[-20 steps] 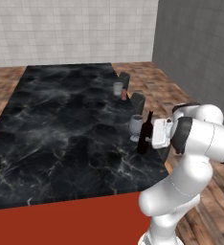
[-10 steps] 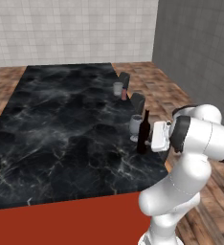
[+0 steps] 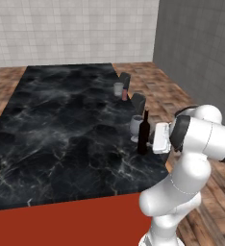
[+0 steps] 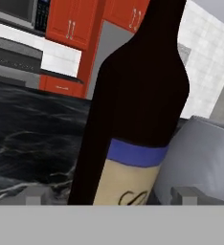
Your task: There is a wine glass and glass cup on the dining counter. Place the wine bottle next to the wine glass and the juice bottle next to the glass cup.
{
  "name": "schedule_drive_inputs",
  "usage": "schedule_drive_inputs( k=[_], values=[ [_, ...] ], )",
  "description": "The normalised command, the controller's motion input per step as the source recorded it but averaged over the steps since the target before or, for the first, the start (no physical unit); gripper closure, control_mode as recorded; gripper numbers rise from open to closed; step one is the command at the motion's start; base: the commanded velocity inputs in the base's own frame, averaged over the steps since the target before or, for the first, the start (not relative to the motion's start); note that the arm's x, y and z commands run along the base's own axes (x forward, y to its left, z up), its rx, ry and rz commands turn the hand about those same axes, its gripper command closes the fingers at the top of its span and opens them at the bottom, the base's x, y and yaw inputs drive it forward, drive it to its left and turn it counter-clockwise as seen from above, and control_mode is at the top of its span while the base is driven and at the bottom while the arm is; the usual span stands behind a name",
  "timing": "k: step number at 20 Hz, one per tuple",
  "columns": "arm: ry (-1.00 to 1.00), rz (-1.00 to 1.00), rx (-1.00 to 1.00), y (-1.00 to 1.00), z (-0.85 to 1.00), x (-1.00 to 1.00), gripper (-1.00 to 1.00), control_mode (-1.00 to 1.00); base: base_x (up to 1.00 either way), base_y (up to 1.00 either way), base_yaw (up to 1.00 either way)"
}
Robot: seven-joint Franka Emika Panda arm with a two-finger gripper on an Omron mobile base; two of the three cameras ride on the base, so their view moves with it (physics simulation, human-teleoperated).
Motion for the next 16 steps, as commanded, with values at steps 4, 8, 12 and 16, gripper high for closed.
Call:
schedule_drive_inputs(
  k=[4,8,12,16],
  values=[
    [0.0,-0.03,0.0,-0.2,0.0,-0.01,-1.0,-1.0,0.0,0.0,0.0],
    [0.0,-0.03,0.01,-0.24,0.07,-0.12,-1.0,-1.0,0.0,0.0,0.0],
    [0.01,-0.08,0.01,-0.09,0.15,-0.35,-1.0,-1.0,0.0,0.0,0.0],
    [0.06,-0.04,0.0,0.0,0.33,-0.34,-1.0,-1.0,0.0,0.0,0.0]
  ],
)
